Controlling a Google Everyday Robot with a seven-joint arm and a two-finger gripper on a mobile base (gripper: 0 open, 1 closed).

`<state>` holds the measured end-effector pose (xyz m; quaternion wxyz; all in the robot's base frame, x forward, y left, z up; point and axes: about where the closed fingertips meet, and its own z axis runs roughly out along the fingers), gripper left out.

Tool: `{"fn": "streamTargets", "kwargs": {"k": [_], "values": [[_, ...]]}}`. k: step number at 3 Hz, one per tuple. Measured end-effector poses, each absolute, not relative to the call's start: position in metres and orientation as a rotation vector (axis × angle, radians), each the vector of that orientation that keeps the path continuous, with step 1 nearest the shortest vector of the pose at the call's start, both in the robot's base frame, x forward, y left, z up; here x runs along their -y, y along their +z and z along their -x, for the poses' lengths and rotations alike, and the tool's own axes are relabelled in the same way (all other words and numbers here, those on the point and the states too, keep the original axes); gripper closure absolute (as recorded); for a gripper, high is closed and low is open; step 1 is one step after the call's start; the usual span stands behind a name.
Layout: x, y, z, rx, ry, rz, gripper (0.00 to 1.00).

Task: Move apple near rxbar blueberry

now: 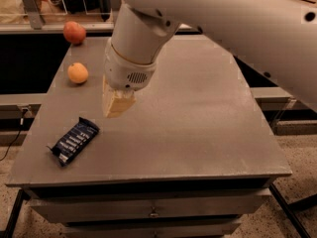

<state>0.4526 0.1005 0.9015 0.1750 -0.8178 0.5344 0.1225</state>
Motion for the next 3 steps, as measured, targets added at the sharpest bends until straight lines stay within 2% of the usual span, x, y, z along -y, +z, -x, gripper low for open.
{"fn": "streamTargets", "kwargs": {"k": [2, 3], "values": [[-0.1019, 0.902, -0.4509, -1.51, 0.343, 2.32, 0.12], [-0.1025, 0.9023, -0.4501, -1.507, 0.342, 2.321, 0.0]]}}
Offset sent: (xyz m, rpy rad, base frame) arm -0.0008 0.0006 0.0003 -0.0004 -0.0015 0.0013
